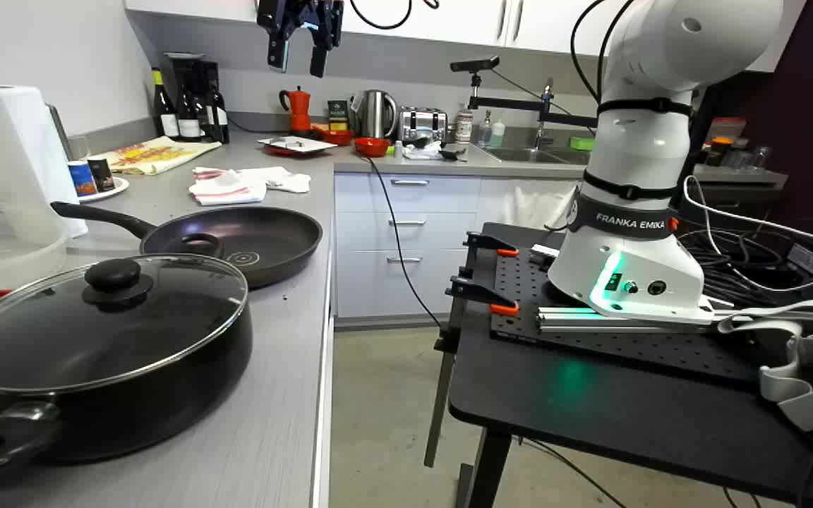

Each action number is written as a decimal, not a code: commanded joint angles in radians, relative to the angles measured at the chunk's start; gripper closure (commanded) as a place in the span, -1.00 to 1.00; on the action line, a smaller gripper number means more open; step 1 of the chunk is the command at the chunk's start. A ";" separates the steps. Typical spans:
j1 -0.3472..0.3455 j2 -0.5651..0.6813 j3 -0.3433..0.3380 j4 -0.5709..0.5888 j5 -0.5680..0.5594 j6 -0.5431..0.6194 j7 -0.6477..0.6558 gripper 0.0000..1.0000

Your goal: Put the glass lid on the pan on the right.

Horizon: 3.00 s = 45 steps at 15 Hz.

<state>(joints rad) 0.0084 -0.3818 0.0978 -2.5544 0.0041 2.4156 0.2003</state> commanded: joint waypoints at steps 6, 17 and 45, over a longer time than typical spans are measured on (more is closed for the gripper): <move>0.003 0.000 -0.003 0.001 -0.001 -0.003 0.000 -1.00; 0.047 0.094 0.048 0.071 -0.023 -0.017 0.002 -1.00; 0.319 0.894 0.108 0.816 -0.151 -0.299 -0.123 -1.00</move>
<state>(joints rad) 0.3059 0.4569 0.2077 -1.8069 -0.1374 2.1586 0.1066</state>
